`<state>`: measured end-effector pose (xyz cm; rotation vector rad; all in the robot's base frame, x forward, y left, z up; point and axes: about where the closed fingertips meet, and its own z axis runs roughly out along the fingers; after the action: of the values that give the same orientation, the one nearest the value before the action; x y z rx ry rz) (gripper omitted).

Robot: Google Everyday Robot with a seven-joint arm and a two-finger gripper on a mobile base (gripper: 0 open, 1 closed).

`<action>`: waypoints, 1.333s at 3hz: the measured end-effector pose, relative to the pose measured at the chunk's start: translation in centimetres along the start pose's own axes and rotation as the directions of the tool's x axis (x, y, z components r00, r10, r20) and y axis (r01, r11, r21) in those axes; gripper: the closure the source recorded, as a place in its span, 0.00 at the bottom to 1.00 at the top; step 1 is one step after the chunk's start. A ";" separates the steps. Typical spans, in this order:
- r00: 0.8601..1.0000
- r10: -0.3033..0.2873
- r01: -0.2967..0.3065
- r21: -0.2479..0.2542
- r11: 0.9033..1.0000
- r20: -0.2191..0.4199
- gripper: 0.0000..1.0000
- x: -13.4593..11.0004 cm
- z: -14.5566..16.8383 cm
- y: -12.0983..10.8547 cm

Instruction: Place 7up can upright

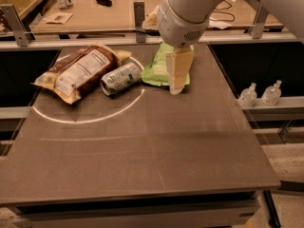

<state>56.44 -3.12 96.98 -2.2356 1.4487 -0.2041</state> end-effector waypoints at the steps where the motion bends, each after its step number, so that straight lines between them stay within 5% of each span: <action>1: 1.000 0.000 0.000 0.000 1.000 0.000 0.00 0.0 0.0 0.0; 4: 0.999 0.016 -0.013 -0.076 0.997 0.042 0.00 2.5 4.0 -4.1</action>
Offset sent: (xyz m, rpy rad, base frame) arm 0.0324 0.0063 -0.0135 0.0035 0.0775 -0.0222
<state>62.37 -2.76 95.04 -2.2744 1.4724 -0.0974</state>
